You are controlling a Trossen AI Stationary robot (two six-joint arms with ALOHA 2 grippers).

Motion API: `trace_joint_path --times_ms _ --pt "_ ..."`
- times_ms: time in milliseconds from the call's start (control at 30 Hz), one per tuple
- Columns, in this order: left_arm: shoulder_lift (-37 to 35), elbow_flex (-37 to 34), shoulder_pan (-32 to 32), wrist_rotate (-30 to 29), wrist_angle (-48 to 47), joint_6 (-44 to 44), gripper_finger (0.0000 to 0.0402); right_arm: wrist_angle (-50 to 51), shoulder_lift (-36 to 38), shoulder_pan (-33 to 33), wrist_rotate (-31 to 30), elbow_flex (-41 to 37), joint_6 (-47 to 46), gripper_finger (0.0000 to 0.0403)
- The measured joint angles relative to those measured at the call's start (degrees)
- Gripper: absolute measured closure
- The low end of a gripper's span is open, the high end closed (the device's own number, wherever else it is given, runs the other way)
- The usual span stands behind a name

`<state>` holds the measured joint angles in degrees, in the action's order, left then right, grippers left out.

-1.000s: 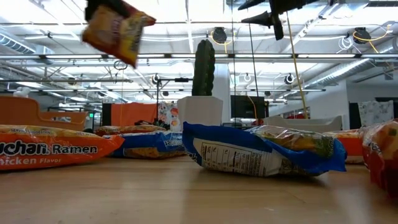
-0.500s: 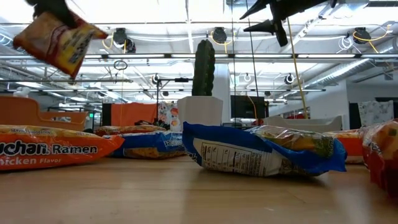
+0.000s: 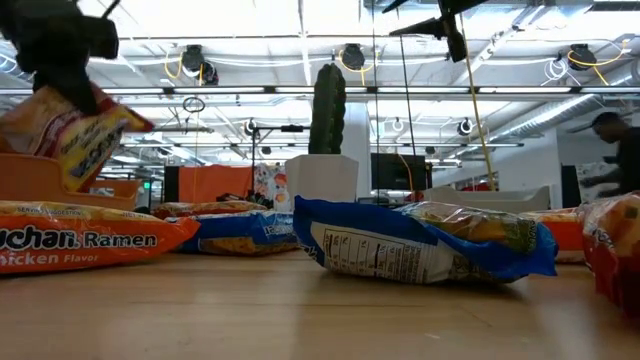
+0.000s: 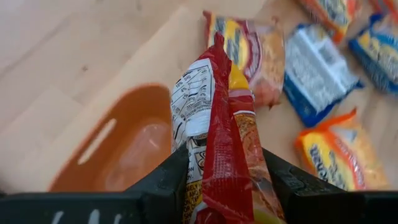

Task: Sort Maruchan noodles
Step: Put the top right red noodle pack into the orange bin

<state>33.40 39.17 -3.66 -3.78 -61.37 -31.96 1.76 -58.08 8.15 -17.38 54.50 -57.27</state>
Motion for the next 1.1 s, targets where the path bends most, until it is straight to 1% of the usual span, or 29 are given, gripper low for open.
trace_joint_path --times_ms 133,233,400,533,667,800,900,933,1000,1067,1100 --pt "0.05 -2.25 0.02 4.51 1.72 0.01 0.0275 0.07 0.0 -2.64 -5.46 0.0 -1.69 0.0257" --pt "0.05 -3.05 0.02 6.08 1.47 -0.33 0.0275 -0.02 0.0 -3.31 -7.71 0.0 -2.29 0.0257" --pt "0.05 -3.14 0.02 6.34 1.47 -2.51 0.0275 0.02 -0.02 -3.02 -8.34 0.0 -2.14 0.0257" --pt "0.05 -3.14 0.02 7.23 1.37 -4.49 0.0272 0.81 -0.27 -1.78 -8.28 0.0 -0.24 0.0257" --pt "0.05 -3.14 0.0 7.84 0.56 -5.31 0.0251 1.17 -0.61 -0.53 -8.1 0.0 3.75 0.0257" --pt "0.75 -3.14 0.01 5.62 -0.05 -7.23 0.0222 2.07 -0.68 0.95 -7.91 -0.02 10.08 0.0257" --pt "1.86 -3.14 0.0 5.26 -0.27 -7.87 0.0203 4.26 -0.66 2.97 -7.76 0.0 13.26 0.0257" --pt "2.3 -3.14 0.0 5.26 -0.37 -8.03 0.0197 4.94 -0.68 3.89 -6.78 -0.02 14.35 0.0257" --pt "3.14 -3.14 0.0 5.25 -0.76 -8.96 0.0188 5.79 -0.68 6.24 -1.39 -0.02 16.26 0.0257" --pt "3.91 -3.14 0.0 4.2 -1.05 -10.16 0.0183 7.71 -0.63 8.81 7.57 0.0 18.1 0.0257" --pt "4.29 -3.14 0.0 2.55 -1.24 -11.44 0.0182 8.86 -0.66 9.97 12.17 -0.01 19.07 0.0257"
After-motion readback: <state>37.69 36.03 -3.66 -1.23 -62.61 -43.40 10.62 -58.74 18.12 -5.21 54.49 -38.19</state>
